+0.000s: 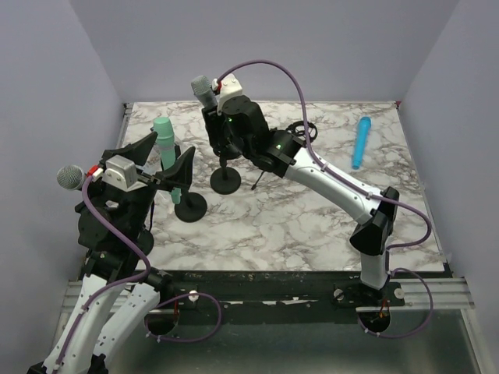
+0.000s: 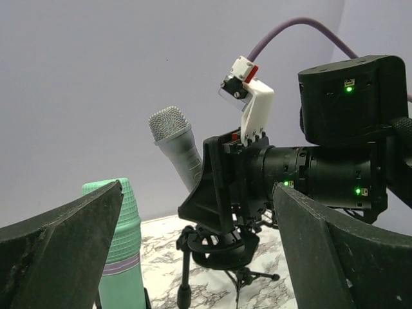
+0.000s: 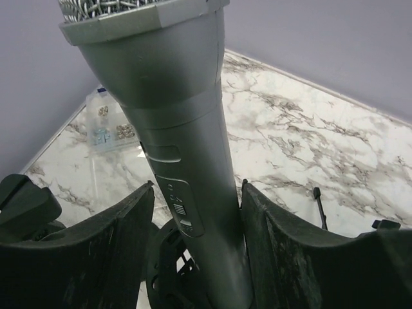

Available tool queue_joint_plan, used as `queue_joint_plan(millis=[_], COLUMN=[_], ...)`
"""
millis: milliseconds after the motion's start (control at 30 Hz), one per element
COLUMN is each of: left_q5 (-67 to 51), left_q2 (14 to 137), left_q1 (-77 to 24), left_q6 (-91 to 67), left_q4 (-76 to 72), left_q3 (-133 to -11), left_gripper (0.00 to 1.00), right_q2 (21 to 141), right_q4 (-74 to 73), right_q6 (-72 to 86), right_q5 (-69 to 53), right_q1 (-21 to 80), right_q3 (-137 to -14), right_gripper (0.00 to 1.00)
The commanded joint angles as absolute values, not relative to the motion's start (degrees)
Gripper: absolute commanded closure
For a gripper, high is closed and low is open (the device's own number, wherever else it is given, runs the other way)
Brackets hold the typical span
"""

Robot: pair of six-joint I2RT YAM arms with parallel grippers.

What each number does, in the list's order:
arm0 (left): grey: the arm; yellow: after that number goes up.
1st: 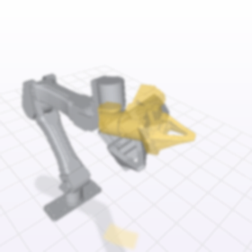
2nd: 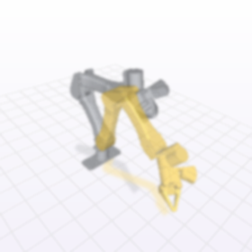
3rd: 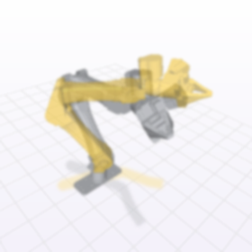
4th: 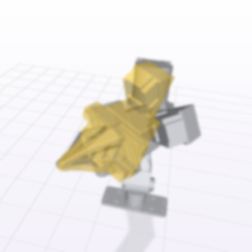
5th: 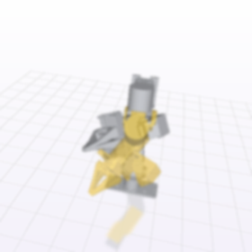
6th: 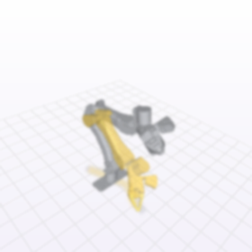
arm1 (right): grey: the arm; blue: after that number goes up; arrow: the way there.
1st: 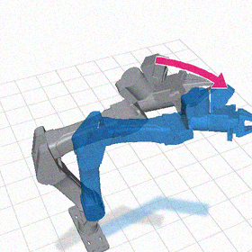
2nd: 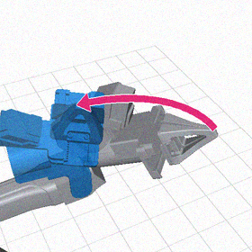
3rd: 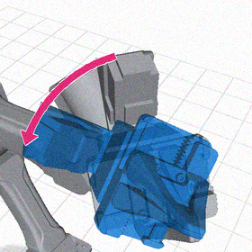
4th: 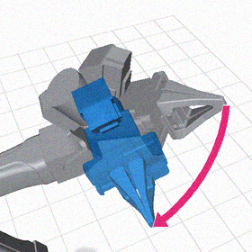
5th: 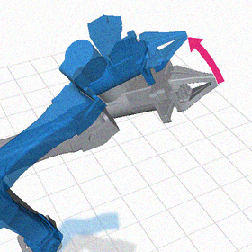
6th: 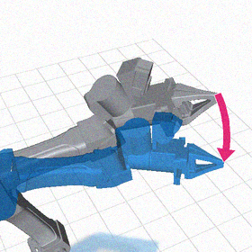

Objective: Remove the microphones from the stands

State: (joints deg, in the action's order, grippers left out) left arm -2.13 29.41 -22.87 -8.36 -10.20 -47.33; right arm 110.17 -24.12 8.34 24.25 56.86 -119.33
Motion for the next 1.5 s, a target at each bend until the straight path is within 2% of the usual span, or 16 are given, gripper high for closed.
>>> queue_joint_plan(millis=[0, 200, 367, 500, 600, 700, 900, 1033, 1133, 1300, 1367, 1467], left_q5=[-1.8, -2.5, -2.8, -2.8, -2.9, -2.9, -3.5, -4.3, -4.8, -5.6, -5.8, -5.8], left_q2=[29.5, 29.7, 29.9, 29.9, 29.9, 29.8, 29.9, 30.3, 30.6, 30.9, 31.1, 31.3], left_q1=[-22.4, -22.0, -21.9, -21.9, -22.0, -21.9, -21.8, -21.7, -21.7, -21.8, -21.7, -21.7], left_q6=[-8.2, -8.4, -8.6, -8.6, -8.7, -8.8, -9.4, -10.2, -10.5, -11.2, -11.4, -11.6], left_q4=[-11.3, -11.4, -11.4, -11.5, -11.5, -11.4, -11.4, -11.4, -11.4, -11.5, -11.5, -11.5], left_q3=[-47.0, -47.0, -47.0, -47.0, -47.0, -47.0, -47.1, -47.2, -47.3, -47.4, -47.4, -47.4], left_gripper=[0.01, 0.01, 0.01, 0.01, 0.01, 0.01, 0.01, 0.01, 0.01, 0.01, 0.01, 0.01], right_q2=[111.5, 112.5, 112.2, 107.7, 99.3, 88.1, 71.1, 64.1, 60.9, 57.1, 56.5, 57.0], right_q4=[-25.2, -25.6, -24.9, -19.5, -9.3, 6.2, 26.7, 36.4, 39.5, 38.9, 34.5, 20.1], right_q6=[5.7, 3.8, 1.8, 1.2, 2.0, 0.6, -8.1, -17.8, -23.8, -23.5, -19.5, -8.8], right_q5=[27.8, 28.4, 28.1, 30.5, 32.3, 35.5, 51.3, 62.2, 68.1, 71.4, 71.4, 68.3], right_q1=[57.9, 58.1, 58.4, 58.5, 58.5, 58.5, 58.5, 58.4, 57.1, 51.6, 48.7, 42.8], right_q3=[-122.9, -128.1, -135.3, -134.0, -122.7, -104.9, -77.0, -64.7, -58.2, -49.1, -47.2, -47.9], right_gripper=[0.43, 0.63, 0.63, 0.63, 0.64, 0.64, 0.7, 0.71, 0.71, 0.71, 0.71, 0.71])
